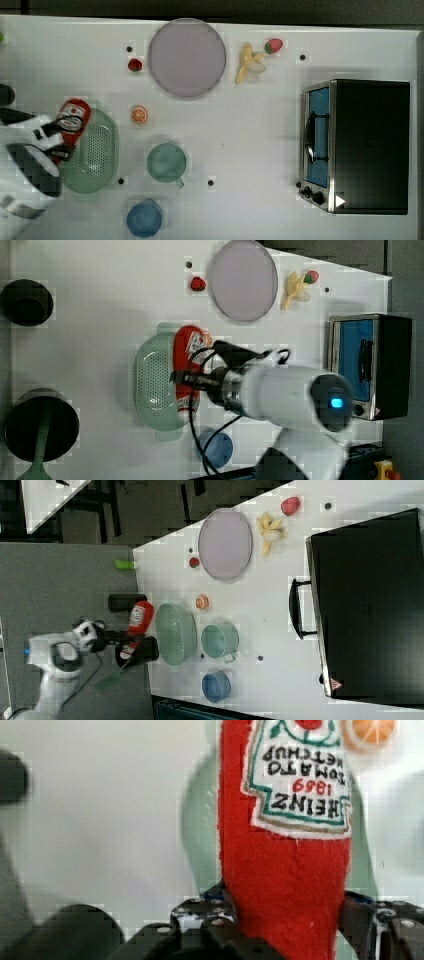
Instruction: Pick ketchup from strainer and place it on the table
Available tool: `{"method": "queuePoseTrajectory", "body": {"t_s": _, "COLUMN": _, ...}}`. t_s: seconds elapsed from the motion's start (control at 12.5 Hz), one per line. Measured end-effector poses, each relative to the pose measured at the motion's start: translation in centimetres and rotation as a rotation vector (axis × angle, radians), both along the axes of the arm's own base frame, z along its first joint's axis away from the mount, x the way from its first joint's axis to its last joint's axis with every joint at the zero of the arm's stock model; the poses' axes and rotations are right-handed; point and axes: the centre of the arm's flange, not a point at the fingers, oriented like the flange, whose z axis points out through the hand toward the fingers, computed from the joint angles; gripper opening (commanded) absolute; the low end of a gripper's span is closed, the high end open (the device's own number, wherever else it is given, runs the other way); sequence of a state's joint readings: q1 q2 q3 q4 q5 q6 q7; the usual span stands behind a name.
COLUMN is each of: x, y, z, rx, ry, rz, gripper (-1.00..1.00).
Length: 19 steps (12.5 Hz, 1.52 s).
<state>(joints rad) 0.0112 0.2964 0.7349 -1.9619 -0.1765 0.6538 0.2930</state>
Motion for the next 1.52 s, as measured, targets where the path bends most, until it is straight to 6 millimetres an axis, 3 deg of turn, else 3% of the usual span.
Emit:
{"method": "queuePoseTrajectory", "body": {"t_s": 0.24, "x": 3.3, "y": -0.6, "z": 6.1, "rx": -0.017, "ry": 0.007, "rz": -0.035, "gripper": 0.21}}
{"method": "queuePoseTrajectory", "body": {"t_s": 0.48, "x": 7.4, "y": -5.2, "z": 8.6, "rx": -0.049, "ry": 0.016, "rz": -0.076, "gripper": 0.21}}
{"method": "queuePoseTrajectory", "body": {"t_s": 0.8, "x": 14.2, "y": -16.1, "z": 6.5, "rx": -0.104, "ry": 0.034, "rz": -0.168, "gripper": 0.21}}
{"method": "queuePoseTrajectory", "body": {"t_s": 1.04, "x": 17.3, "y": -27.1, "z": 3.1, "rx": -0.163, "ry": 0.084, "rz": -0.233, "gripper": 0.21}}
{"method": "queuePoseTrajectory", "body": {"t_s": 1.28, "x": 18.3, "y": -37.2, "z": 1.3, "rx": -0.205, "ry": 0.119, "rz": -0.275, "gripper": 0.21}}
{"method": "queuePoseTrajectory", "body": {"t_s": 1.52, "x": 17.7, "y": -42.6, "z": 0.0, "rx": -0.213, "ry": 0.146, "rz": -0.269, "gripper": 0.21}}
